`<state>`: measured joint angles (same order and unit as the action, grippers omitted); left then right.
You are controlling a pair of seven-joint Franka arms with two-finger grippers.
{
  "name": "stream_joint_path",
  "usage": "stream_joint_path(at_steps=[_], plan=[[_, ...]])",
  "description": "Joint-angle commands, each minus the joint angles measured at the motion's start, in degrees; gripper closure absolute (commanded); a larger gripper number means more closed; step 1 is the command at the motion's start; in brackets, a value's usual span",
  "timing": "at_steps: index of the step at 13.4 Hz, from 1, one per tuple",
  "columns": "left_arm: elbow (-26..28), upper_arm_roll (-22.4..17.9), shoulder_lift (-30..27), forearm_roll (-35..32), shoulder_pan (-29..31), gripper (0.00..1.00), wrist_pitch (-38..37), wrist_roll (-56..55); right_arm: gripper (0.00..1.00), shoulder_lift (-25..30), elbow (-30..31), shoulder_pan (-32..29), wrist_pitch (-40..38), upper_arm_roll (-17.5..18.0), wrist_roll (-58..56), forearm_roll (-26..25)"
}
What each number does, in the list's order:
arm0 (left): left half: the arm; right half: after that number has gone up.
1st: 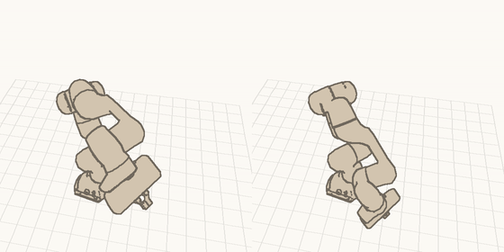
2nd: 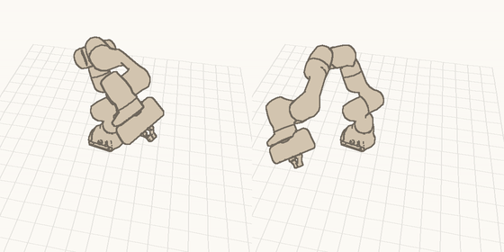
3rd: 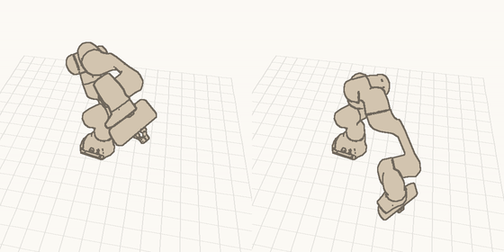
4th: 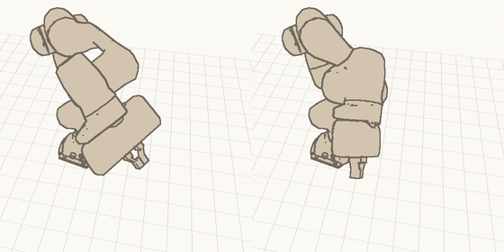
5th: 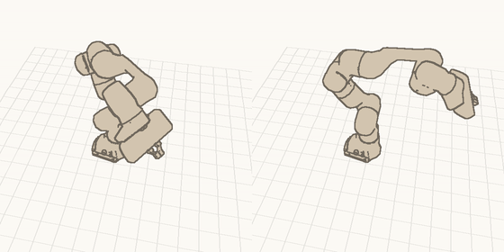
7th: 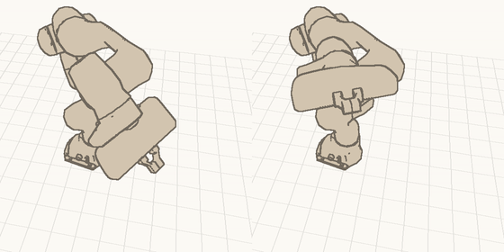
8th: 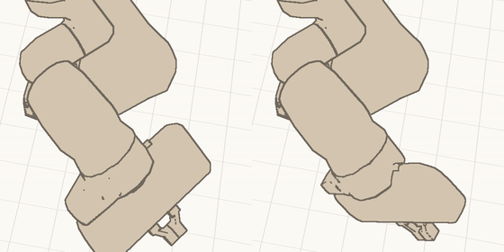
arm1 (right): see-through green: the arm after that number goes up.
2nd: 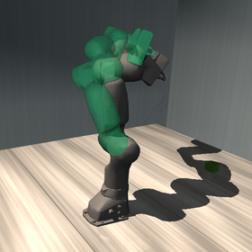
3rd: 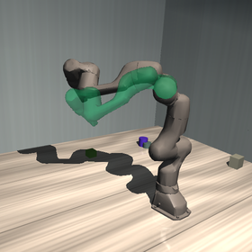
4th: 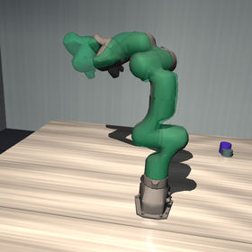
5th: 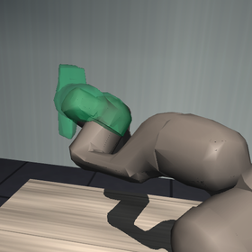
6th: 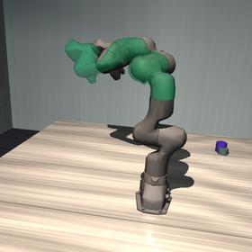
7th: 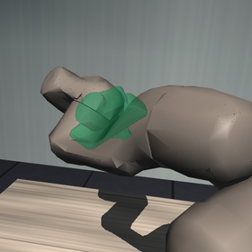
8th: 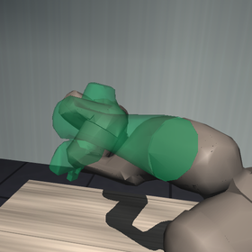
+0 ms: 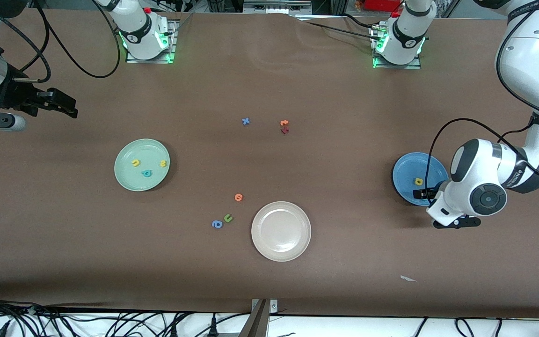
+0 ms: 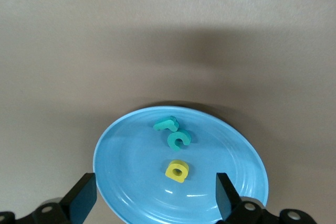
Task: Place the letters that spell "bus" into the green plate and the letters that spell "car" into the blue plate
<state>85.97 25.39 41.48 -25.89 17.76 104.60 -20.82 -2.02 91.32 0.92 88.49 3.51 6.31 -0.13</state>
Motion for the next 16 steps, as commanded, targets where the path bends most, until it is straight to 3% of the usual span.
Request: stream_joint_path(at_steps=[1, 2, 5, 8, 12, 16], plan=[[0.17, 0.54, -3.59, -0.40, 1.91, 0.00, -1.50, 2.80, 0.00, -0.18, -0.80, -1.01, -0.95, 1.06, -0.16, -0.05], [0.86, -0.77, -5.95, 3.61, 1.05, 0.00, -1.51, 6.90, 0.00, -0.18, -0.80, -1.01, -0.95, 1.06, -0.16, -0.05], [5.51, -14.97, -16.30, 20.65, -6.22, 0.00, -2.81, 20.60, 0.00, -0.18, -0.80, -1.01, -1.22, 1.06, -0.16, -0.05], [6.32, -24.40, -25.72, 25.62, -15.45, 0.00, -9.75, 22.49, 0.00, -0.18, -0.80, -0.83, -1.22, 1.06, -0.16, -0.05], [5.62, -25.22, -35.05, 27.03, -16.53, 0.00, -15.82, 20.74, 0.00, -0.18, -0.80, -0.74, -1.22, 1.15, -0.16, -0.05], [5.26, -25.13, -38.14, 27.12, -16.62, 0.00, -16.54, 20.56, 0.00, -0.18, -0.88, -0.74, -1.22, 1.15, -0.25, -0.31]])
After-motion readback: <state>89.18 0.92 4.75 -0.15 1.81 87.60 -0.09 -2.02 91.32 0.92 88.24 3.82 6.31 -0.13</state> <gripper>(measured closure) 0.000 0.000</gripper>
